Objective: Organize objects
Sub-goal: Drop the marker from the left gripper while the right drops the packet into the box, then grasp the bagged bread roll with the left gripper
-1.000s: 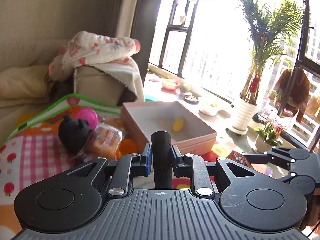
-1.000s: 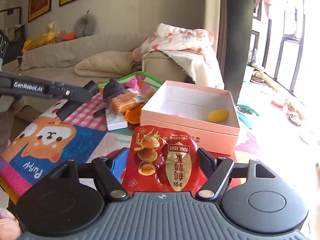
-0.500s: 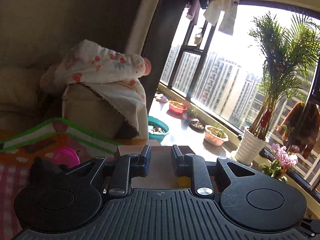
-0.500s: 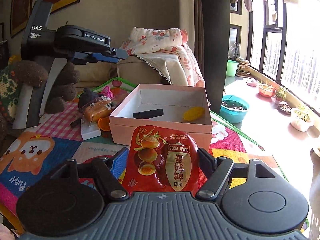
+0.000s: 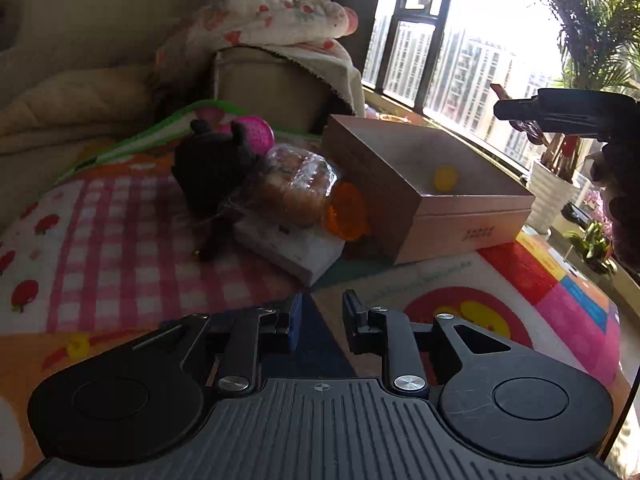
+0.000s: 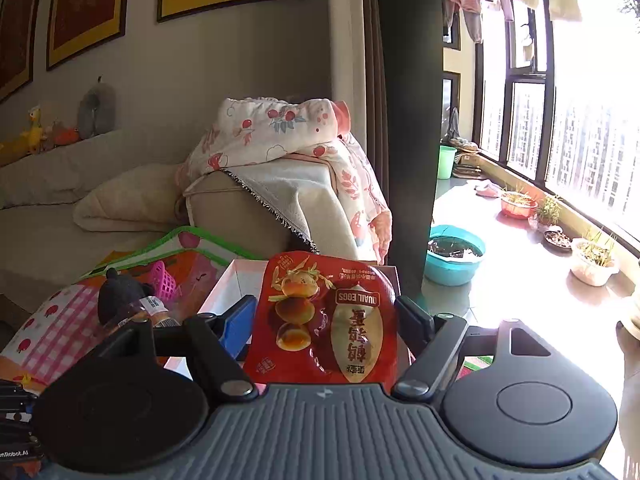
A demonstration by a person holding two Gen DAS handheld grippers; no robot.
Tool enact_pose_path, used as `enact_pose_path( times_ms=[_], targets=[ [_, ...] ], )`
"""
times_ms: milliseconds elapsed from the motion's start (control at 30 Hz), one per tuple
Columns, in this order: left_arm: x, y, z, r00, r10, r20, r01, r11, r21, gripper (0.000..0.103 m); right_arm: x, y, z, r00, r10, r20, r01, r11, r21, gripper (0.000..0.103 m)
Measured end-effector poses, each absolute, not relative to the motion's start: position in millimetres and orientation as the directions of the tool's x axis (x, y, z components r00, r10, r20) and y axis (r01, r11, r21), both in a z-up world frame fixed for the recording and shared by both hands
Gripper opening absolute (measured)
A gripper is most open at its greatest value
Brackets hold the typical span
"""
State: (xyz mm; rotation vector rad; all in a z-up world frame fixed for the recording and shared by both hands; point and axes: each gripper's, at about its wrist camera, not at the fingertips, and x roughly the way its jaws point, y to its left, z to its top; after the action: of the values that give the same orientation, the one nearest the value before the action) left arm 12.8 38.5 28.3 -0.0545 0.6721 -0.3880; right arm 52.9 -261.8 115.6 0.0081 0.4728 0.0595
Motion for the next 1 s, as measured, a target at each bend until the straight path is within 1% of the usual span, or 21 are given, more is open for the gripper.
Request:
enact_pose_path(
  times_ms=[33, 67, 133, 200, 267, 400, 467, 533, 633, 733, 833, 933, 1000],
  targets=[
    [13, 42, 29, 0.721, -0.358, -0.594, 0.322, 0.931, -0.17, 0.024, 62, -260, 115, 0.884, 0.06, -0.463, -0.053, 0.998, 0.029, 0.084],
    [12, 46, 30, 0.729, -0.349, -0.589, 0.315, 0.935, -0.165, 0.024, 68, -259, 114, 0.88, 0.063, -0.471, -0.048, 0.998, 0.043, 0.088],
    [14, 50, 35, 0.747, -0.34, -0.572, 0.31, 0.938, -0.152, 0.024, 71, -256, 109, 0.866, 0.088, -0.492, -0.058, 0.995, 0.075, 0.088],
    [15, 50, 38, 0.759, -0.341, -0.554, 0.317, 0.938, -0.143, 0.024, 66, -252, 101, 0.853, 0.108, -0.51, -0.072, 0.993, 0.09, 0.092],
    [21, 45, 44, 0.767, -0.347, -0.54, 0.33, 0.935, -0.131, 0.025, 55, -248, 91, 0.845, 0.099, -0.525, -0.075, 0.995, 0.068, 0.097],
    [39, 25, 62, 0.802, -0.368, -0.47, 0.376, 0.923, -0.081, 0.025, 21, -240, 68, 0.833, 0.08, -0.548, -0.093, 0.996, 0.004, 0.1],
    [53, 13, 69, 0.808, -0.378, -0.452, 0.402, 0.914, -0.045, 0.026, 5, -238, 58, 0.83, 0.077, -0.552, -0.105, 0.994, -0.02, 0.1],
    [71, 2, 71, 0.808, -0.363, -0.464, 0.41, 0.912, 0.001, 0.029, -9, -235, 49, 0.83, 0.072, -0.552, -0.114, 0.993, -0.042, 0.101],
    [95, -6, 67, 0.815, -0.294, -0.499, 0.378, 0.923, 0.073, 0.029, -29, -234, 39, 0.83, 0.091, -0.55, -0.136, 0.99, -0.042, 0.101],
    [115, -4, 54, 0.772, -0.263, -0.579, 0.371, 0.926, 0.074, 0.029, -39, -233, 31, 0.834, 0.109, -0.54, -0.158, 0.986, -0.045, 0.103],
    [114, 1, 48, 0.775, -0.307, -0.553, 0.397, 0.917, 0.047, 0.03, -35, -233, 23, 0.832, 0.118, -0.542, -0.167, 0.985, -0.041, 0.103],
    [115, -1, 46, 0.773, -0.318, -0.549, 0.409, 0.911, 0.048, 0.033, -22, -234, 13, 0.793, 0.134, -0.595, -0.165, 0.986, 0.003, 0.103],
    [118, -3, 45, 0.773, -0.326, -0.544, 0.421, 0.905, 0.056, 0.035, -22, -236, 14, 0.795, 0.155, -0.586, -0.175, 0.984, 0.023, 0.103]
  ],
)
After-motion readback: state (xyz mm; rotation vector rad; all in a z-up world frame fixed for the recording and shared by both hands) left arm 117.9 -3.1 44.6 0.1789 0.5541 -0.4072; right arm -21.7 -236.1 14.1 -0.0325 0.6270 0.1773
